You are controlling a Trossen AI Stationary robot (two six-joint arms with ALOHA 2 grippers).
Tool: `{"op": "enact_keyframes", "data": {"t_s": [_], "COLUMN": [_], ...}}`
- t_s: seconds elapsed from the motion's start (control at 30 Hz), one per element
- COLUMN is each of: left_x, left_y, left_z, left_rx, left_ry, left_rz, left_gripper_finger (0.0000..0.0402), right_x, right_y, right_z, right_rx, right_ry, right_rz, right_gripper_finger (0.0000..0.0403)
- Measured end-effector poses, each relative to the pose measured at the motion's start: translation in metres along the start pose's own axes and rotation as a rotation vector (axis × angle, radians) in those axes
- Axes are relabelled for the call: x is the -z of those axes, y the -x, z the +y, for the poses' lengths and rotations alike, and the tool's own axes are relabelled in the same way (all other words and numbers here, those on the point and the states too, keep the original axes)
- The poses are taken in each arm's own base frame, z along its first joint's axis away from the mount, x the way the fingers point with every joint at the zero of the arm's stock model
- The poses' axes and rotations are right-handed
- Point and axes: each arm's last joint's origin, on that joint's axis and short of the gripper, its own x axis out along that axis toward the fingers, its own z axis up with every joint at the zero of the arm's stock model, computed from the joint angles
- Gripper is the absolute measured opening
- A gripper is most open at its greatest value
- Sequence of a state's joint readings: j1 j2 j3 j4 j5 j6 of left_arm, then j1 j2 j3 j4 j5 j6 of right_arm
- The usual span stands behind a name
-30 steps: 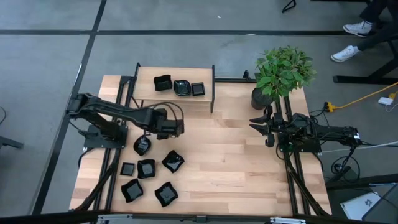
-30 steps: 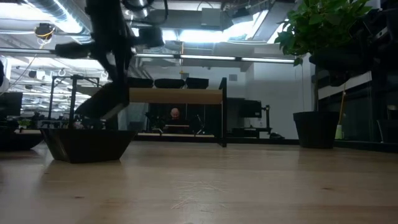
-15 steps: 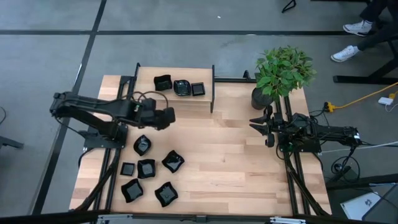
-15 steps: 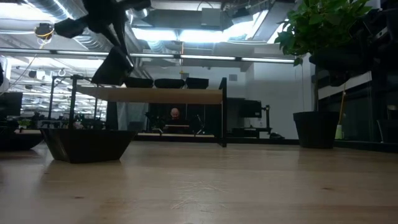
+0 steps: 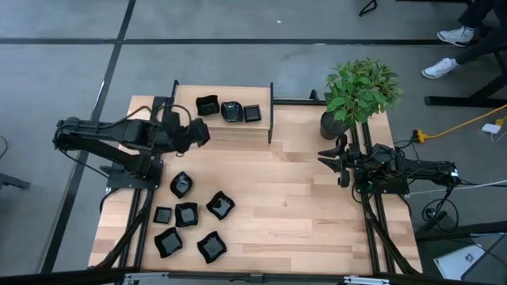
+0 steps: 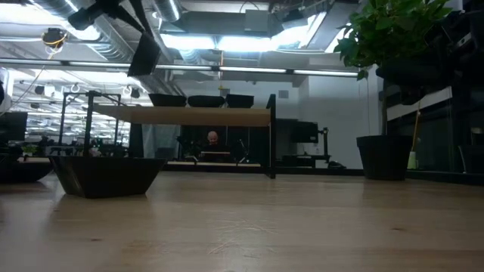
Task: Pick & Place Mini shaped plates
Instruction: Stack the distorted square plate on top of the distorted square plates on the shelf
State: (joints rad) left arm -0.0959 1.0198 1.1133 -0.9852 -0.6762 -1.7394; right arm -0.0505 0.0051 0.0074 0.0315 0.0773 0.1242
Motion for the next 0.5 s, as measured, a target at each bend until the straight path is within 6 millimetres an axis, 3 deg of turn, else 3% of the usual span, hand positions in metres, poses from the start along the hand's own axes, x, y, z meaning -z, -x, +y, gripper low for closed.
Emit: {"op": "enact_keyframes", "data": {"t_s": [0.5], "left_x": [-0.016], "left_y": [0.012], "left_z": [-0.014], "left_rx": [0.2], "left_ry": [0.139], "left_rz": [-0.231], "left_gripper_finger": [0.0002], "right_x": [0.0], "right_y": [0.0], "right_z": [0.0], "right_rx": [0.0], "right_ry": [0.0], "right_rz": [0.0], "right_gripper_finger": [0.0103]}}
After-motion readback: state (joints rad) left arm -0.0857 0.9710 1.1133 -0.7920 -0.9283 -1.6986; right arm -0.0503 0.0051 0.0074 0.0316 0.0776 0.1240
